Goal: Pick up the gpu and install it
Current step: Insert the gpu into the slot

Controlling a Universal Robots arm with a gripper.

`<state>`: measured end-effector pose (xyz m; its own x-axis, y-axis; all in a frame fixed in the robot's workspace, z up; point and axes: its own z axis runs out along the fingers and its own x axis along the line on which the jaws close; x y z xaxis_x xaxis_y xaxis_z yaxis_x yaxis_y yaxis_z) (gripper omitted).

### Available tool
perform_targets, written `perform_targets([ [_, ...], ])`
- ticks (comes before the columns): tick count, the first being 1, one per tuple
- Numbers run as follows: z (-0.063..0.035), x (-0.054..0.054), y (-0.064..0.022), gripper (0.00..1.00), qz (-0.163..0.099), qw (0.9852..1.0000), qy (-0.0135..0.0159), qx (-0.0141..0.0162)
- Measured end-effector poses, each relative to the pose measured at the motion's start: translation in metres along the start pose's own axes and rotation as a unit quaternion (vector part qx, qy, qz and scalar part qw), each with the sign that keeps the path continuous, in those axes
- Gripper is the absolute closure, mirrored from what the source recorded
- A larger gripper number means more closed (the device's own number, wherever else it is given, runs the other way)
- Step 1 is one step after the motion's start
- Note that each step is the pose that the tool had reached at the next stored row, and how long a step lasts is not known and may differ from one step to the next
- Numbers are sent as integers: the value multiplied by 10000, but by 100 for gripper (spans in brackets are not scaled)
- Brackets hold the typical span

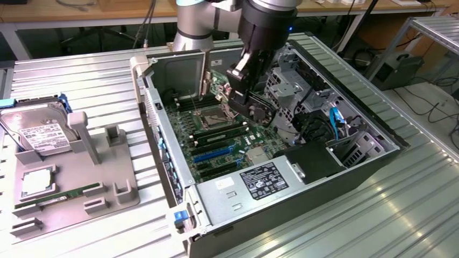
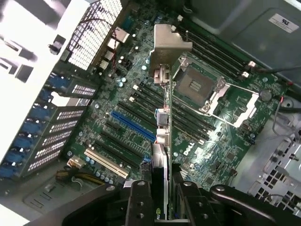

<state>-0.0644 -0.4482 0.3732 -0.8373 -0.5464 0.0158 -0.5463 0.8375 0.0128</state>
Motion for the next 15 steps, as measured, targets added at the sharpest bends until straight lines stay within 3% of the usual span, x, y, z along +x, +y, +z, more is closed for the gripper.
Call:
perform_targets([
  [5,13,0,0,74,-458,9990,6,7],
  [9,28,0,0,74,-860,9963,10,13],
  [12,51,-1,-1,74,-1177,9930,14,18],
  [15,84,-1,-1,74,-1528,9883,19,24],
])
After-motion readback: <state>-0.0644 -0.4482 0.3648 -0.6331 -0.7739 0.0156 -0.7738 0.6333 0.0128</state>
